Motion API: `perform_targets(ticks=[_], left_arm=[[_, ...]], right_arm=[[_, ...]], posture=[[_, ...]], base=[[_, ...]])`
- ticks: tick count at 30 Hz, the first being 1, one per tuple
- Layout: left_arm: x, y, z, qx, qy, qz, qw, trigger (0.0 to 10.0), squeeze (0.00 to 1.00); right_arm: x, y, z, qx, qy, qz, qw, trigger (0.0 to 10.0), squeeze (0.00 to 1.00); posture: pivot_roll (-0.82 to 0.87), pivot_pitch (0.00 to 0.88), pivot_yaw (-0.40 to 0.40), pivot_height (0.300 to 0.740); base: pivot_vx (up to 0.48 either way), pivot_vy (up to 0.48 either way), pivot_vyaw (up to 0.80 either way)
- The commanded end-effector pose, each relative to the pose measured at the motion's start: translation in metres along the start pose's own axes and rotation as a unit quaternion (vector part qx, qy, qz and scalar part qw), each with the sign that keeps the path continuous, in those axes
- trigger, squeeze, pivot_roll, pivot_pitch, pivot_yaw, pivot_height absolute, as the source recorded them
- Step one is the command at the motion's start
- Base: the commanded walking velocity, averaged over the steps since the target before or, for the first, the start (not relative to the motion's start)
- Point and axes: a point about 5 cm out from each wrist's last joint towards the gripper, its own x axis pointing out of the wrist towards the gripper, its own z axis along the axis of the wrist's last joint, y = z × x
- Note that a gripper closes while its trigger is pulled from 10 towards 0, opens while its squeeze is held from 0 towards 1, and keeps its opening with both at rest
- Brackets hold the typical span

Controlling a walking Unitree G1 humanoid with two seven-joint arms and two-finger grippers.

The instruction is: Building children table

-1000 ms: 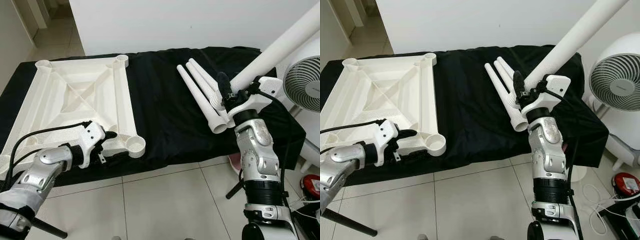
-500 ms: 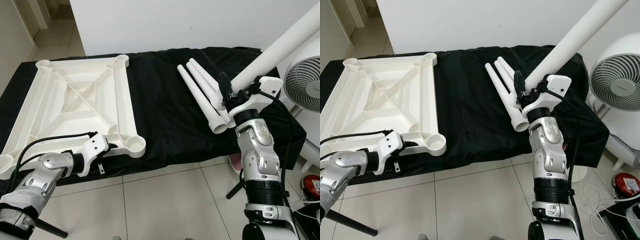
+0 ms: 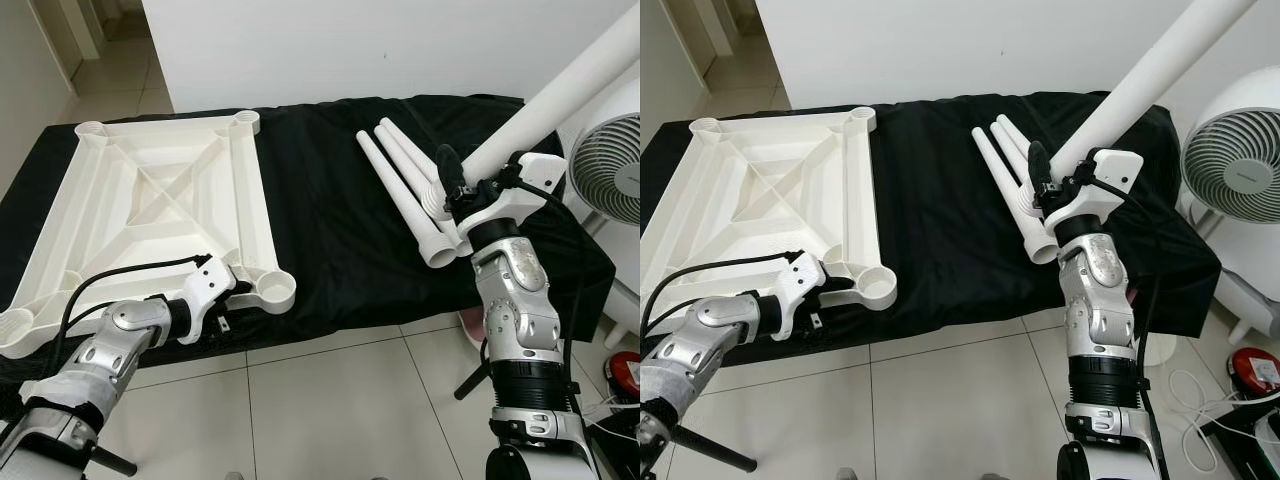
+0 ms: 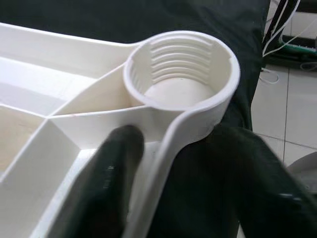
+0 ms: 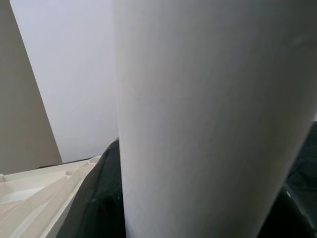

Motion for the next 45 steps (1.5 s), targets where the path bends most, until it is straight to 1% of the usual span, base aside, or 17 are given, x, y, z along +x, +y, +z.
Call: perform_targets(ticks=[1, 9, 13, 15, 17, 21, 25, 27, 31, 33, 34, 37, 38, 39, 40, 41, 45], left_arm=[[0.007, -0.010, -0.003, -0.003, 0.002, -0.038, 0.999, 0.0, 0.00], [0.023, -0.018, 0.004, -0.008, -0.019, -0.050, 0.999, 0.0, 0.00], [0.035, -0.023, 0.011, -0.014, -0.039, -0.046, 0.998, 0.0, 0.00], [0.049, -0.025, 0.017, -0.022, -0.058, -0.031, 0.998, 0.0, 0.00], [0.049, -0.025, 0.017, -0.022, -0.058, -0.031, 0.998, 0.0, 0.00], [0.061, -0.023, 0.021, -0.033, -0.073, 0.006, 0.997, 0.0, 0.00], [0.070, -0.012, 0.020, -0.055, -0.070, 0.097, 0.991, 0.0, 0.00], [0.070, -0.002, 0.018, -0.059, -0.055, 0.154, 0.985, 0.0, 0.00], [0.069, 0.000, 0.017, -0.062, -0.054, 0.166, 0.983, 0.0, 0.00], [0.066, 0.007, 0.014, -0.074, -0.041, 0.205, 0.975, 0.0, 0.00], [0.064, 0.011, 0.013, -0.078, -0.033, 0.229, 0.970, 1.7, 0.00], [0.062, 0.016, 0.011, -0.079, -0.020, 0.258, 0.963, 2.3, 0.00], [0.061, 0.018, 0.011, -0.078, -0.014, 0.269, 0.960, 3.5, 0.00], [0.061, 0.018, 0.011, -0.078, -0.014, 0.269, 0.960, 3.5, 0.00], [0.060, 0.021, 0.010, -0.077, -0.008, 0.283, 0.956, 10.0, 0.00], [0.057, 0.024, 0.010, -0.077, -0.006, 0.301, 0.950, 10.0, 0.00], [0.057, 0.023, 0.011, -0.079, -0.013, 0.290, 0.954, 10.0, 0.00]], right_arm=[[0.002, 0.003, 0.004, -0.004, -0.007, 0.008, 1.000, 10.0, 0.00], [0.003, 0.004, 0.004, -0.005, -0.008, 0.009, 1.000, 10.0, 0.00], [0.003, 0.004, 0.004, -0.005, -0.009, 0.007, 1.000, 10.0, 0.00], [0.004, 0.004, 0.004, -0.003, -0.011, 0.005, 1.000, 10.0, 0.00], [0.004, 0.004, 0.004, -0.003, -0.011, 0.005, 1.000, 10.0, 0.00], [0.004, 0.006, 0.004, 0.000, -0.012, 0.005, 1.000, 10.0, 0.00], [0.004, 0.008, 0.005, 0.001, -0.013, 0.003, 1.000, 10.0, 0.00], [0.003, 0.009, 0.004, 0.003, -0.013, 0.002, 1.000, 10.0, 0.00], [0.003, 0.009, 0.004, 0.003, -0.012, 0.002, 1.000, 10.0, 0.00], [0.003, 0.009, 0.005, 0.002, -0.013, 0.002, 1.000, 10.0, 0.00], [0.003, 0.008, 0.005, 0.001, -0.013, 0.002, 1.000, 10.0, 0.00], [0.003, 0.007, 0.005, 0.001, -0.013, 0.000, 1.000, 10.0, 0.00], [0.003, 0.007, 0.005, 0.001, -0.013, 0.000, 1.000, 10.0, 0.00], [0.003, 0.007, 0.005, 0.001, -0.013, 0.000, 1.000, 10.0, 0.00], [0.003, 0.007, 0.005, 0.001, -0.013, 0.000, 1.000, 10.0, 0.00], [0.003, 0.008, 0.005, 0.001, -0.012, 0.001, 1.000, 10.0, 0.00], [0.002, 0.008, 0.004, 0.001, -0.011, 0.001, 1.000, 10.0, 0.00]], posture=[[-0.13, 0.000, 0.043, 0.740], [-0.14, 0.000, 0.041, 0.740], [-0.14, 0.000, 0.042, 0.740], [-0.15, 0.000, 0.043, 0.740], [-0.15, 0.000, 0.043, 0.740], [-0.16, 0.000, 0.045, 0.740], [-0.17, 0.000, 0.043, 0.740], [-0.18, 0.000, 0.040, 0.740], [-0.18, 0.000, 0.040, 0.740], [-0.18, 0.000, 0.040, 0.740], [-0.18, 0.000, 0.041, 0.740], [-0.18, 0.000, 0.041, 0.740], [-0.18, 0.000, 0.044, 0.740], [-0.18, 0.000, 0.044, 0.740], [-0.18, 0.000, 0.046, 0.740], [-0.18, 0.000, 0.046, 0.740], [-0.17, 0.000, 0.049, 0.740]], base=[[0.000, 0.000, 0.00], [0.000, 0.000, 0.00], [0.000, 0.000, 0.00], [0.000, 0.000, 0.00], [0.000, 0.000, 0.00], [0.000, 0.000, 0.00], [0.000, 0.000, 0.00], [0.000, 0.000, 0.00], [0.000, 0.000, 0.00], [0.000, 0.000, 0.00], [0.000, 0.000, 0.00], [0.000, 0.000, 0.00], [0.000, 0.000, 0.00], [0.000, 0.000, 0.00], [0.000, 0.000, 0.00], [0.000, 0.000, 0.00], [0.000, 0.000, 0.00]])
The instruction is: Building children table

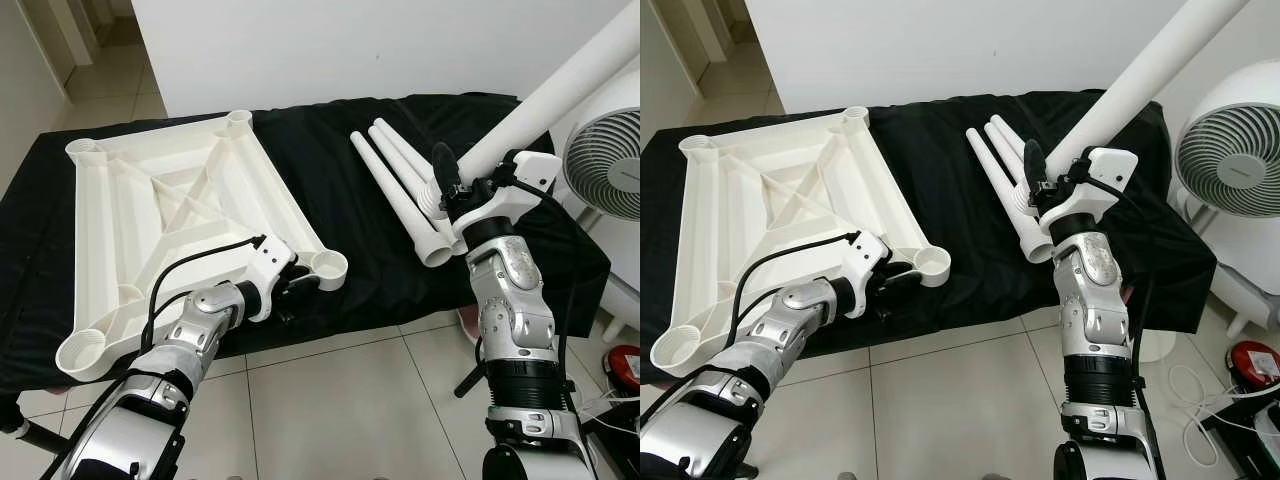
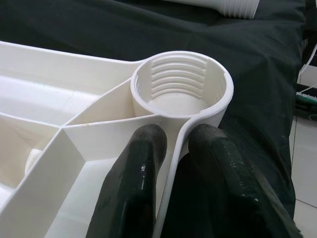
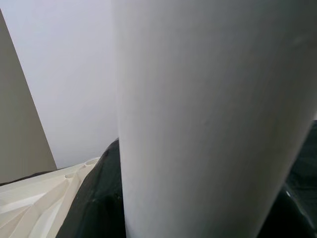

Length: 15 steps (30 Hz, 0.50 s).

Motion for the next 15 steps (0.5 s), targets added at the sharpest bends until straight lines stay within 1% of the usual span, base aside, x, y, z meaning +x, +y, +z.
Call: perform_targets(ticks=[1, 2, 3, 4, 6, 7, 8, 9, 10, 11, 12, 15], left_arm=[[-0.011, 0.023, -0.012, -0.011, 0.028, 0.210, 0.977, 10.0, 0.00], [-0.010, 0.022, -0.012, -0.011, 0.026, 0.198, 0.980, 10.0, 0.00], [-0.010, 0.022, -0.012, -0.011, 0.026, 0.198, 0.980, 10.0, 0.00], [-0.011, 0.018, -0.012, -0.010, 0.020, 0.170, 0.985, 10.0, 1.00], [-0.014, 0.015, -0.008, -0.004, 0.003, 0.136, 0.991, 10.0, 1.00], [-0.014, 0.015, -0.008, -0.004, 0.003, 0.136, 0.991, 10.0, 1.00], [-0.016, 0.012, -0.005, 0.008, -0.010, 0.112, 0.994, 10.0, 1.00], [-0.016, 0.012, -0.005, 0.008, -0.010, 0.112, 0.994, 10.0, 1.00], [-0.019, 0.007, -0.001, 0.027, -0.025, 0.088, 0.995, 10.0, 1.00], [-0.022, 0.001, 0.002, 0.038, -0.041, 0.060, 0.997, 10.0, 0.00], [-0.026, -0.003, 0.005, 0.047, -0.051, 0.040, 0.997, 10.0, 0.00], [-0.026, -0.003, 0.005, 0.047, -0.051, 0.040, 0.997, 10.0, 0.00]], right_arm=[[0.000, 0.004, 0.004, -0.003, -0.008, 0.005, 1.000, 10.0, 0.00], [0.000, 0.004, 0.004, -0.003, -0.008, 0.005, 1.000, 10.0, 0.00], [0.000, 0.004, 0.004, -0.003, -0.008, 0.005, 1.000, 10.0, 0.00], [-0.001, 0.004, 0.003, -0.003, -0.007, 0.004, 1.000, 10.0, 0.00], [-0.002, 0.004, 0.002, -0.004, -0.005, 0.004, 1.000, 10.0, 0.00], [-0.002, 0.004, 0.002, -0.004, -0.005, 0.004, 1.000, 10.0, 0.00], [-0.002, 0.004, 0.001, -0.003, -0.004, 0.004, 1.000, 10.0, 0.00], [-0.002, 0.004, 0.001, -0.003, -0.004, 0.004, 1.000, 10.0, 0.00], [-0.003, 0.003, 0.000, -0.003, -0.003, 0.003, 1.000, 10.0, 0.00], [-0.004, 0.004, -0.001, -0.002, -0.001, 0.004, 1.000, 10.0, 0.00], [-0.004, 0.004, -0.002, -0.002, 0.001, 0.004, 1.000, 10.0, 0.00], [-0.004, 0.004, -0.002, -0.002, 0.001, 0.004, 1.000, 10.0, 0.00]], posture=[[-0.17, 0.000, 0.049, 0.740], [-0.17, 0.000, 0.049, 0.740], [-0.17, 0.000, 0.049, 0.740], [-0.17, 0.000, 0.051, 0.740], [-0.17, 0.000, 0.052, 0.740], [-0.17, 0.000, 0.052, 0.740], [-0.16, 0.000, 0.054, 0.740], [-0.16, 0.000, 0.054, 0.740], [-0.15, 0.000, 0.053, 0.740], [-0.15, 0.000, 0.053, 0.740], [-0.15, 0.000, 0.053, 0.740], [-0.15, 0.000, 0.053, 0.740]], base=[[0.000, 0.000, 0.00], [0.000, 0.000, 0.00], [0.000, 0.000, 0.00], [0.000, 0.000, 0.00], [0.000, 0.000, 0.00], [0.000, 0.000, 0.00], [0.000, 0.000, 0.00], [0.000, 0.000, 0.00], [0.000, 0.000, 0.00], [0.000, 0.000, 0.00], [0.000, 0.000, 0.00], [0.000, 0.000, 0.00]])
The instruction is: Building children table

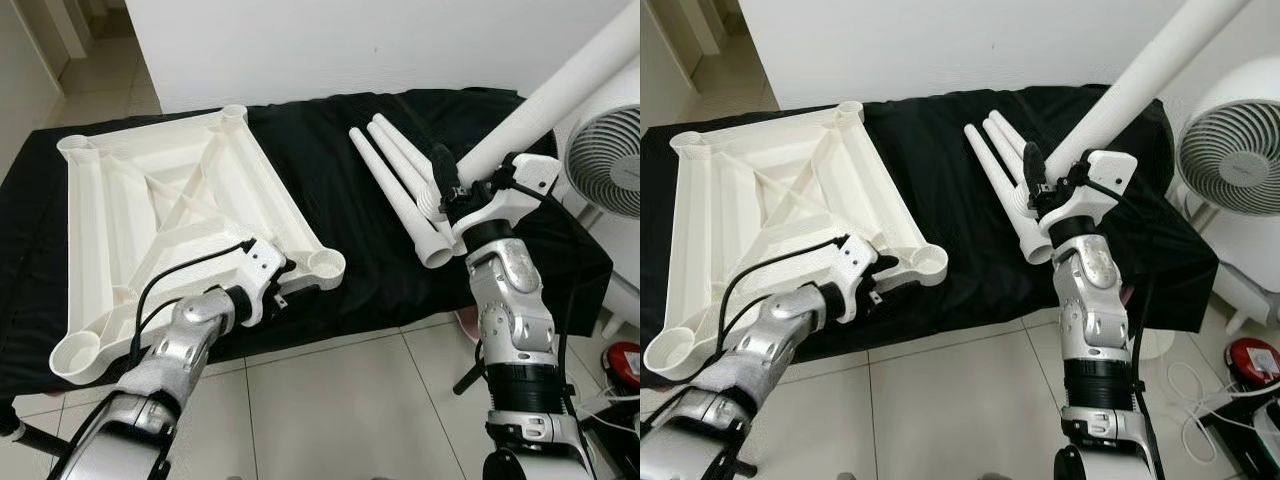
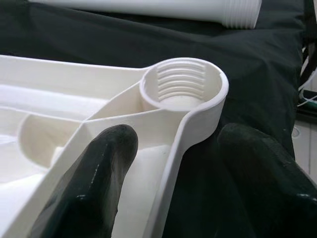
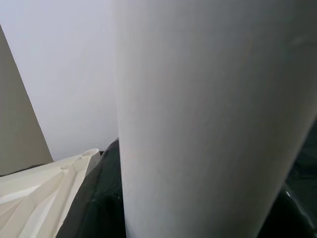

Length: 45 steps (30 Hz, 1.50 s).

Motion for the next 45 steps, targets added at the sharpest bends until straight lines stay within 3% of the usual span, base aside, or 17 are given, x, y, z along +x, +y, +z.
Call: perform_targets(ticks=[1, 6, 9, 13, 15, 17, 18, 19, 22, 25, 26, 31, 32, 34, 38, 45], left_arm=[[-0.004, 0.003, 0.004, 0.013, -0.008, 0.017, 1.000, 10.0, 0.00], [-0.016, 0.007, 0.010, 0.024, -0.018, 0.025, 0.999, 10.0, 0.00], [-0.039, 0.017, 0.018, 0.045, -0.022, 0.058, 0.997, 10.0, 0.00], [-0.057, 0.030, 0.016, -0.015, -0.029, 0.123, 0.992, 10.0, 0.00], [-0.059, 0.030, 0.016, -0.017, -0.032, 0.129, 0.991, 10.0, 0.00], [-0.071, 0.037, 0.013, -0.040, -0.042, 0.185, 0.981, 10.0, 0.00], [-0.071, 0.037, 0.013, -0.040, -0.042, 0.185, 0.981, 10.0, 0.00], [-0.078, 0.042, 0.011, -0.049, -0.043, 0.223, 0.973, 10.0, 0.00], [-0.082, 0.047, 0.010, -0.056, -0.046, 0.249, 0.966, 10.0, 0.00], [-0.090, 0.060, 0.016, -0.062, -0.065, 0.306, 0.948, 10.0, 0.00], [-0.090, 0.060, 0.016, -0.062, -0.065, 0.306, 0.948, 10.0, 0.00], [-0.090, 0.070, 0.027, -0.074, -0.098, 0.368, 0.922, 10.0, 0.00], [-0.090, 0.070, 0.027, -0.074, -0.098, 0.368, 0.922, 10.0, 0.00], [-0.081, 0.067, 0.024, -0.105, -0.103, 0.381, 0.913, 10.0, 0.00], [-0.072, 0.059, 0.021, -0.097, -0.094, 0.379, 0.916, 10.0, 0.00], [-0.060, 0.041, 0.029, -0.119, -0.119, 0.356, 0.919, 10.0, 0.00]], right_arm=[[0.000, 0.004, 0.001, -0.003, -0.006, 0.007, 1.000, 10.0, 0.00], [-0.001, 0.004, -0.003, -0.004, 0.002, 0.007, 1.000, 10.0, 0.00], [-0.005, 0.004, -0.015, -0.009, 0.024, -0.007, 1.000, 10.0, 0.00], [-0.009, 0.010, -0.026, -0.028, 0.047, -0.015, 0.998, 10.0, 0.00], [-0.010, 0.010, -0.028, -0.029, 0.049, -0.015, 0.998, 10.0, 0.00], [-0.013, 0.013, -0.032, -0.025, 0.056, -0.016, 0.998, 10.0, 0.00], [-0.013, 0.013, -0.032, -0.025, 0.056, -0.016, 0.998, 10.0, 0.00], [-0.014, 0.013, -0.034, -0.026, 0.060, -0.018, 0.998, 10.0, 0.00], [-0.015, 0.011, -0.036, -0.027, 0.066, -0.023, 0.997, 10.0, 0.00], [-0.019, 0.008, -0.042, -0.035, 0.080, -0.031, 0.996, 10.0, 0.00], [-0.019, 0.008, -0.042, -0.035, 0.080, -0.031, 0.996, 10.0, 0.00], [-0.026, 0.009, -0.047, -0.065, 0.082, -0.032, 0.994, 10.0, 0.00], [-0.026, 0.009, -0.047, -0.065, 0.082, -0.032, 0.994, 10.0, 0.00], [-0.032, 0.008, -0.051, -0.067, 0.082, -0.050, 0.993, 10.0, 0.00], [-0.038, 0.011, -0.055, -0.065, 0.082, -0.057, 0.993, 10.0, 0.00], [-0.049, 0.025, -0.052, -0.073, 0.062, -0.037, 0.995, 10.0, 0.00]], posture=[[-0.14, 0.000, 0.051, 0.740], [-0.12, 0.000, 0.052, 0.740], [-0.10, 0.000, 0.050, 0.740], [-0.10, 0.000, 0.049, 0.740], [-0.09, 0.000, 0.045, 0.740], [-0.08, 0.000, 0.040, 0.740], [-0.08, 0.000, 0.040, 0.740], [-0.08, 0.000, 0.034, 0.740], [-0.07, 0.000, 0.027, 0.740], [-0.07, 0.000, 0.018, 0.740], [-0.07, 0.000, 0.018, 0.740], [-0.07, 0.000, 0.013, 0.740], [-0.07, 0.000, 0.013, 0.740], [-0.07, 0.000, 0.011, 0.740], [-0.07, 0.000, 0.011, 0.740], [-0.08, 0.000, 0.015, 0.740]], base=[[0.000, 0.000, 0.00], [0.000, 0.000, 0.00], [0.000, 0.000, 0.00], [0.000, 0.000, 0.00], [0.000, 0.000, 0.00], [0.000, 0.000, 0.00], [0.000, 0.000, 0.00], [0.000, 0.000, 0.00], [0.000, 0.000, 0.00], [0.000, 0.000, 0.00], [0.000, 0.000, 0.00], [0.000, 0.000, 0.00], [0.000, 0.000, 0.00], [0.000, 0.000, 0.00], [0.000, 0.000, 0.00], [0.000, 0.000, 0.00]])
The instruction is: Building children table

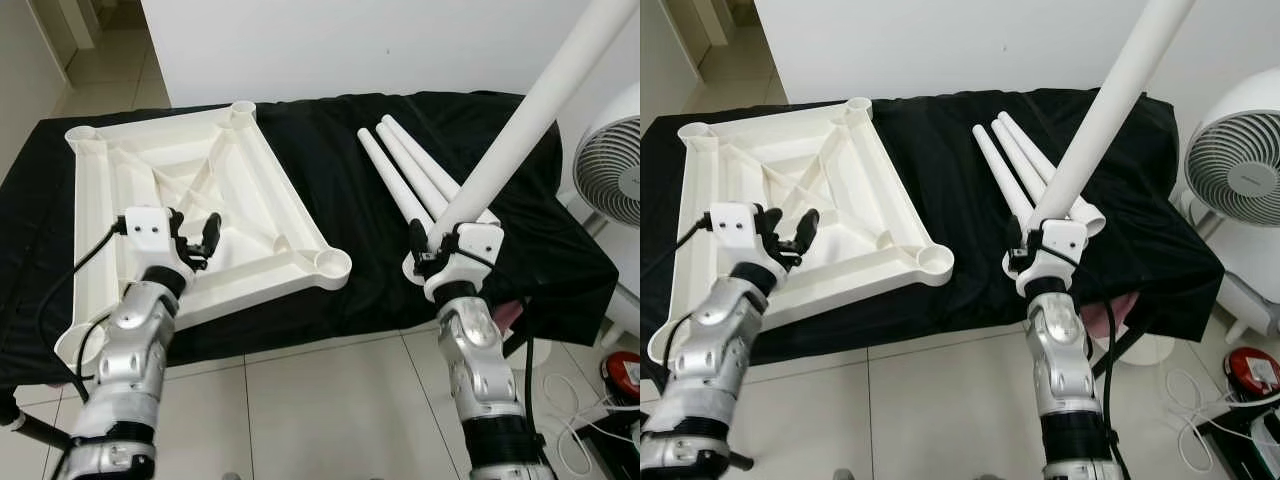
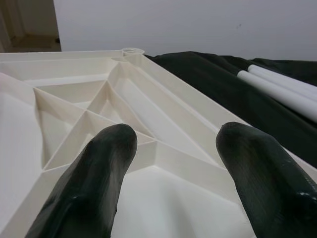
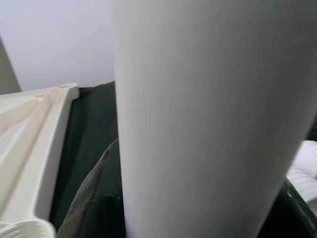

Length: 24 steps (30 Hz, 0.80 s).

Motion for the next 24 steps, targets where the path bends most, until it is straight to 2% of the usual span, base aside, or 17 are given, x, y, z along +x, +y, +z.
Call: perform_targets(ticks=[1, 3, 4, 5, 7, 9, 12, 24], left_arm=[[-0.004, -0.011, 0.000, 0.002, 0.000, -0.008, 1.000, 10.0, 0.00], [-0.004, -0.011, 0.000, 0.002, 0.000, -0.008, 1.000, 10.0, 0.00], [-0.008, -0.021, 0.000, 0.004, -0.009, -0.020, 1.000, 10.0, 0.00], [-0.008, -0.021, 0.000, 0.004, -0.009, -0.020, 1.000, 10.0, 0.00], [-0.014, -0.033, 0.000, 0.000, -0.031, -0.023, 0.999, 10.0, 0.00], [-0.014, -0.033, 0.000, 0.000, -0.031, -0.023, 0.999, 10.0, 0.00], [-0.019, -0.042, 0.004, 0.003, -0.049, -0.027, 0.998, 10.0, 0.00], [-0.022, -0.046, 0.010, 0.014, -0.052, -0.035, 0.998, 10.0, 0.00]], right_arm=[[-0.005, 0.006, 0.006, -0.006, -0.022, 0.012, 1.000, 10.0, 0.00], [-0.005, 0.006, 0.006, -0.006, -0.022, 0.012, 1.000, 10.0, 0.00], [-0.009, 0.009, 0.007, -0.011, -0.028, 0.018, 0.999, 10.0, 0.00], [-0.009, 0.009, 0.007, -0.011, -0.028, 0.018, 0.999, 10.0, 0.00], [-0.014, 0.011, 0.008, -0.013, -0.035, 0.019, 0.999, 10.0, 0.00], [-0.014, 0.011, 0.008, -0.013, -0.035, 0.019, 0.999, 10.0, 0.00], [-0.016, 0.013, 0.010, -0.013, -0.042, 0.018, 0.999, 10.0, 0.00], [-0.014, 0.017, 0.016, -0.012, -0.054, 0.031, 0.998, 10.0, 0.00]], posture=[[-0.09, 0.000, 0.013, 0.740], [-0.09, 0.000, 0.013, 0.740], [-0.09, 0.000, 0.013, 0.740], [-0.09, 0.000, 0.013, 0.740], [-0.08, 0.000, 0.005, 0.740], [-0.08, 0.000, 0.005, 0.740], [-0.07, 0.000, -0.001, 0.740], [-0.06, 0.000, -0.009, 0.740]], base=[[0.000, 0.000, 0.00], [0.000, 0.000, 0.00], [0.000, 0.000, 0.00], [0.000, 0.000, 0.00], [0.000, 0.000, 0.00], [0.000, 0.000, 0.00], [0.000, 0.000, 0.00], [0.000, 0.000, 0.00]])
